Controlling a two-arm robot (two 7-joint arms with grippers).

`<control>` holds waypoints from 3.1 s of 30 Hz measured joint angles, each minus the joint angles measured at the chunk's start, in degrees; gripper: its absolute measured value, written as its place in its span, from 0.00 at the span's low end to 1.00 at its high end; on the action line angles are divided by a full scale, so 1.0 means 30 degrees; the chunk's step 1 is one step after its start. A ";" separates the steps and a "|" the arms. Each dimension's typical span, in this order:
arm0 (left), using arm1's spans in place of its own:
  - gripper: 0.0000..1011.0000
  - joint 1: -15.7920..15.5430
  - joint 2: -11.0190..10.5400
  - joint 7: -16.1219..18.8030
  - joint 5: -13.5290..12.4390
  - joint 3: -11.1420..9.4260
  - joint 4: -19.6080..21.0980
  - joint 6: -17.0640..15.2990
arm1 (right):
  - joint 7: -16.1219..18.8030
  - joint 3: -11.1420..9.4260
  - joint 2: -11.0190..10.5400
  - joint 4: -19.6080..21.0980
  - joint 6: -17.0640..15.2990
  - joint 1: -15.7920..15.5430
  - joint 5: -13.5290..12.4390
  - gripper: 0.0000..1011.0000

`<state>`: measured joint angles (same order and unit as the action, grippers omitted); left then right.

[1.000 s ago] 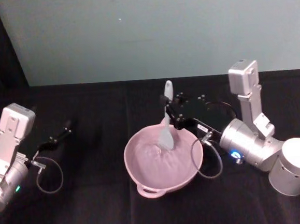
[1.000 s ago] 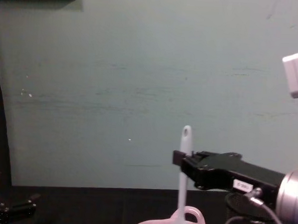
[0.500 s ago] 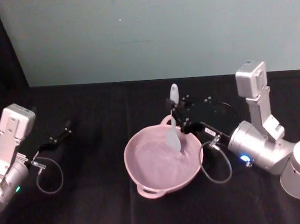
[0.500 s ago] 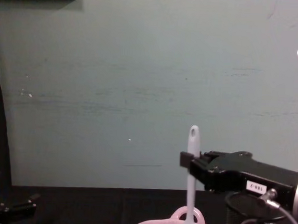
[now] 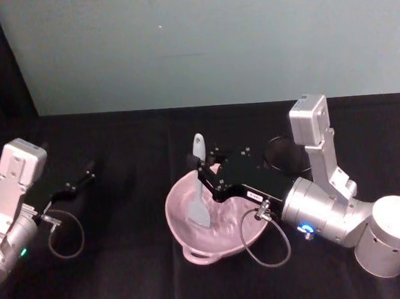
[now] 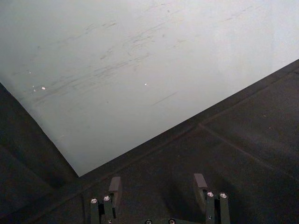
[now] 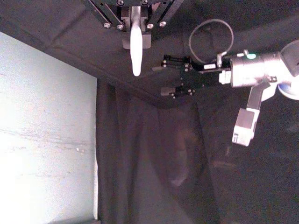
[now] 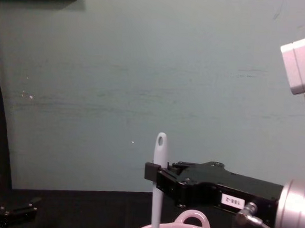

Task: Use the one hand to pick up the spoon and stir the clear water in the bowl.

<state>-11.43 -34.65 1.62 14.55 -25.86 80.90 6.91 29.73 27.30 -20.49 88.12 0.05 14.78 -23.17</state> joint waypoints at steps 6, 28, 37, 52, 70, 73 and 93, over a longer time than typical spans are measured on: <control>0.99 -0.0001 0.0001 0.0000 0.0000 0.0000 -0.0001 0.0000 | 0.0050 0.0190 0.0564 -0.0973 0.0369 0.0577 -0.0517 0.11; 0.99 0.0001 0.0000 0.0000 -0.0001 0.0000 -0.0001 0.0000 | -0.2505 -0.1041 0.0289 -0.1438 0.1482 0.0435 0.1288 0.11; 0.99 0.0000 0.0000 0.0000 0.0000 0.0000 -0.0001 0.0001 | -0.2222 -0.0879 -0.0075 -0.0235 0.1024 -0.0141 0.2278 0.11; 0.99 0.0000 0.0000 0.0000 0.0000 0.0000 -0.0001 0.0000 | -0.0899 0.0016 0.0665 0.0184 0.0835 -0.0231 0.1715 0.11; 0.99 0.0000 0.0000 0.0000 0.0000 0.0000 -0.0001 0.0000 | -0.1876 -0.1343 0.1657 -0.2469 0.2010 0.0559 0.0259 0.11; 0.99 0.0000 0.0000 0.0000 0.0000 0.0000 0.0000 0.0000 | -0.2302 -0.1496 0.1398 -0.2173 0.2020 0.0406 0.0789 0.11; 0.99 0.0000 0.0000 0.0000 0.0000 0.0000 -0.0001 0.0000 | -0.1722 -0.0385 0.0724 0.0401 0.1091 -0.0881 0.2750 0.11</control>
<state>-11.43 -34.65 1.62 14.55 -25.86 80.90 6.91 24.56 26.14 -18.32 89.32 3.32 12.14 -14.92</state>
